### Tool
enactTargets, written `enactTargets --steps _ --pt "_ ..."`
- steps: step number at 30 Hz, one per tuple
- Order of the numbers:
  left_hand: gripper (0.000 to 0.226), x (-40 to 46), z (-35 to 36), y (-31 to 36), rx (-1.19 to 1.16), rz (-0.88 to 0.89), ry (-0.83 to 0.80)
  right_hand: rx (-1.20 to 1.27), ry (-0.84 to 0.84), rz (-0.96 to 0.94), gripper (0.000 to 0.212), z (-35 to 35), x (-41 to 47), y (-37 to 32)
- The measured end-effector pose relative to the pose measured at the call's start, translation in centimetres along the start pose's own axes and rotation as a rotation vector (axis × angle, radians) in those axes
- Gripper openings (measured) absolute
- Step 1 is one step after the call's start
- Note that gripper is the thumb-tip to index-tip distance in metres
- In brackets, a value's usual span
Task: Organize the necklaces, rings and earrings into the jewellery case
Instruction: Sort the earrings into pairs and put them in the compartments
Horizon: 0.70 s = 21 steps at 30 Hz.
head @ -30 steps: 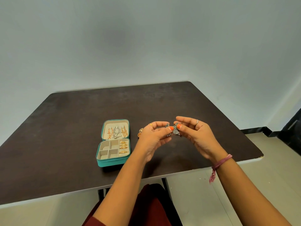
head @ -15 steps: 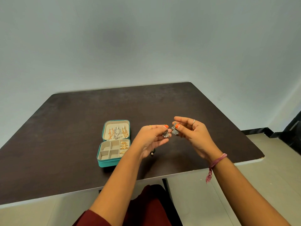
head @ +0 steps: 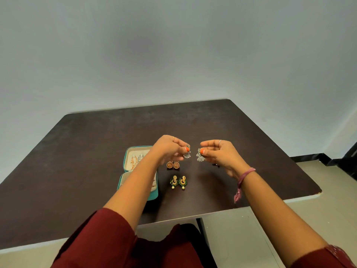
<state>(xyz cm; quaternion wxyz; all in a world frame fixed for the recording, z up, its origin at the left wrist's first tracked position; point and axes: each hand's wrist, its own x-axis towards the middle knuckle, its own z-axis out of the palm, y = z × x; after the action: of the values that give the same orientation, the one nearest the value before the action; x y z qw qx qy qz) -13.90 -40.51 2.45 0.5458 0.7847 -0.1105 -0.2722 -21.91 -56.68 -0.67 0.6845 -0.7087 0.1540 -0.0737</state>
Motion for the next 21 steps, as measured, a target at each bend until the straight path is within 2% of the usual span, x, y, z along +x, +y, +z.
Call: enactTargets --steps 4,7,13,18,21 --pt "0.009 1.3 0.2 0.7 0.396 -0.016 0.018 -0.111 -0.018 0.048 0.020 0.4 1.4 0.5" --pt "0.022 2.4 0.7 1.0 0.654 -0.041 -0.050 -0.217 -0.026 0.086 0.019 0.6 2.4 1.0" --pt "0.028 4.7 1.6 1.2 0.781 -0.088 -0.069 -0.367 -0.047 0.140 0.022 1.2 3.9 1.5" --pt "0.050 5.7 2.2 1.3 0.979 -0.179 -0.091 -0.453 -0.065 0.130 0.021 1.1 4.3 1.1" --pt "0.053 6.7 2.2 1.0 1.032 -0.175 -0.092 -0.510 -0.076 0.106 0.021 1.2 4.3 1.0"
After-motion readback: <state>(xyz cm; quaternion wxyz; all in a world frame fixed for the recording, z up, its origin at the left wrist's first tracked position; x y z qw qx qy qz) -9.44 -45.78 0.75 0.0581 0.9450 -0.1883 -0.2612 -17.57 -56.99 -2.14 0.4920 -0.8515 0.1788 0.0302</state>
